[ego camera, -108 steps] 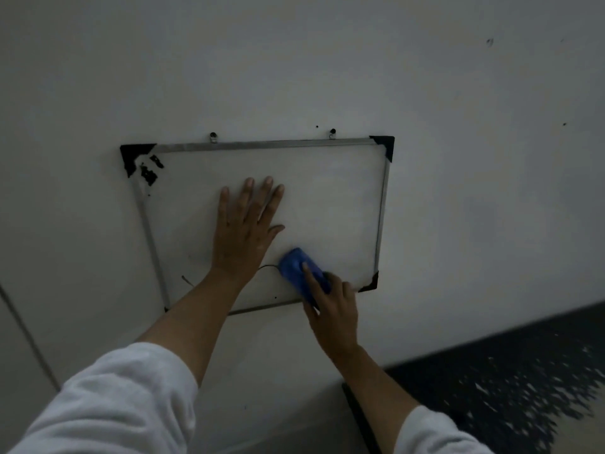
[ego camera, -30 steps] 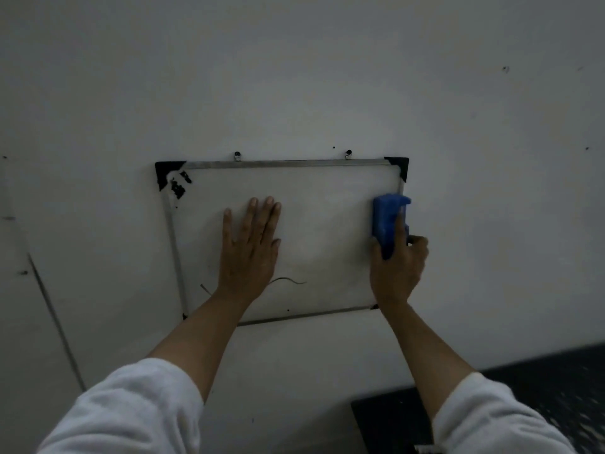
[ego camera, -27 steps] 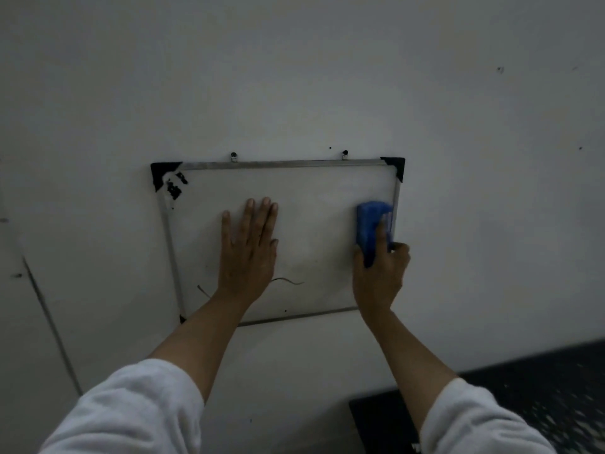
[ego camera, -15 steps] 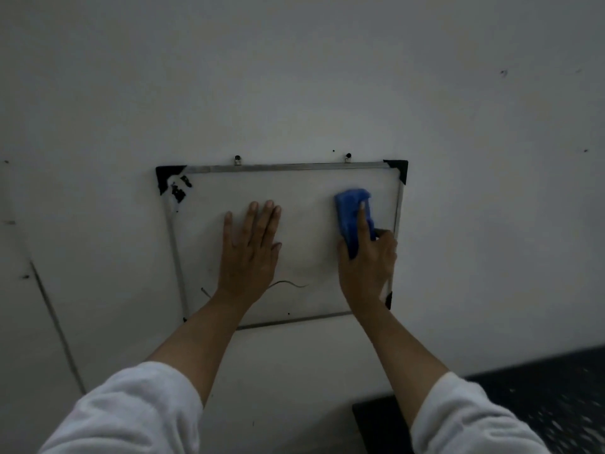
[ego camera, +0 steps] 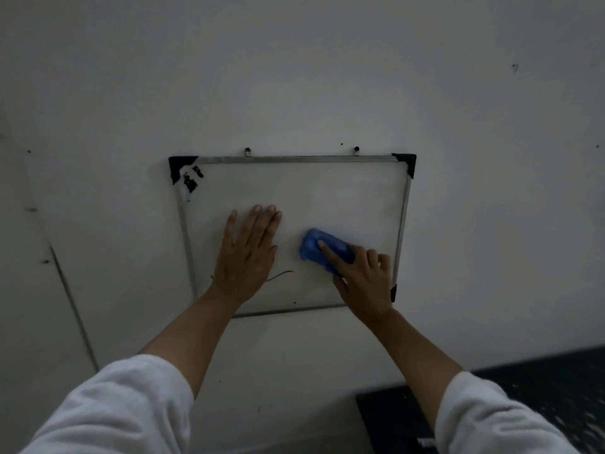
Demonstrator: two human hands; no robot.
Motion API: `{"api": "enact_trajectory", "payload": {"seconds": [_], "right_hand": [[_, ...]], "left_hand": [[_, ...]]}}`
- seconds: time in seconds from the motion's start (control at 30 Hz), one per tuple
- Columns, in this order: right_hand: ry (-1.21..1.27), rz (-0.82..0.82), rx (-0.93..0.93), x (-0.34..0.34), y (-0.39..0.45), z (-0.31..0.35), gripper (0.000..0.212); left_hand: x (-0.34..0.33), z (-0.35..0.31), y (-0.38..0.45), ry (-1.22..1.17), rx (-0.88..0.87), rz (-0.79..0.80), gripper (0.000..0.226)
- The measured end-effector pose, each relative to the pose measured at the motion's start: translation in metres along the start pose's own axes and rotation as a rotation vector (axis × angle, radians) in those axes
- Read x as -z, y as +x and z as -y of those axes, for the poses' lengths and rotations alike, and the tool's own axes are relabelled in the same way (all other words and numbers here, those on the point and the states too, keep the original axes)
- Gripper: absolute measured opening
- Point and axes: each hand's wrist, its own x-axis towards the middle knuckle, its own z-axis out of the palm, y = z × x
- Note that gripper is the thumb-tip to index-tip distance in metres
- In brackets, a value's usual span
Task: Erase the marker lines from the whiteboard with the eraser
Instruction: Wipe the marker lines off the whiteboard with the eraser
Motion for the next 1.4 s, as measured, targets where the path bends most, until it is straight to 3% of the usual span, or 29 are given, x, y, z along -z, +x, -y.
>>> {"api": "enact_trajectory", "payload": {"seconds": [0.07,0.23,0.27,0.37,0.43,0.5,0.6,0.63,0.8,0.87,0.97,1.03,1.17,1.23,1.4], "right_hand": [[0.035,0.018,0.026,-0.003,-0.015,0.011,0.068],[0.005,0.162,0.492,-0.005,-0.038,0.003,0.068],[-0.006,0.150,0.474,-0.005,-0.033,0.001,0.067],[0.007,0.056,0.079,-0.006,-0.016,0.004,0.070],[0.030,0.019,-0.049,-0.008,-0.017,0.014,0.069],[0.043,0.026,0.102,-0.013,-0.027,0.022,0.071],[-0.011,0.124,0.546,-0.014,-0.027,0.013,0.066],[-0.035,0.125,0.566,-0.014,-0.021,0.009,0.065],[0.049,0.033,0.003,-0.013,-0.015,0.033,0.067],[0.084,0.025,0.029,-0.015,-0.025,0.043,0.066],[0.042,0.066,0.412,-0.014,-0.029,0.035,0.064],[-0.010,0.083,0.506,-0.010,-0.017,0.025,0.065],[0.019,0.017,0.031,-0.005,0.007,0.032,0.070],[0.038,0.014,-0.023,-0.007,0.002,0.040,0.070],[0.031,0.159,0.490,-0.013,-0.031,0.031,0.069]], "left_hand": [[-0.001,0.002,-0.011,-0.010,-0.005,0.007,0.055],[0.003,0.010,-0.033,-0.037,-0.009,0.045,0.060],[0.004,0.012,-0.036,-0.032,-0.009,0.053,0.062],[0.006,0.019,-0.046,-0.012,-0.007,0.083,0.067],[0.007,0.022,-0.052,0.009,-0.017,0.132,0.079],[0.008,0.024,-0.056,0.008,-0.033,0.182,0.095],[0.009,0.025,-0.057,0.005,-0.040,0.242,0.113],[0.009,0.025,-0.057,0.013,-0.037,0.258,0.116],[0.007,0.022,-0.059,0.072,-0.025,0.328,0.125],[0.007,0.021,-0.058,0.063,-0.017,0.338,0.126],[0.007,0.019,-0.058,0.039,-0.008,0.329,0.124],[0.007,0.018,-0.058,0.030,-0.001,0.327,0.124],[0.010,0.018,-0.058,0.052,-0.001,0.351,0.127],[0.012,0.016,-0.058,0.042,0.001,0.355,0.126],[0.021,0.009,-0.056,0.053,0.042,0.367,0.121]]}}
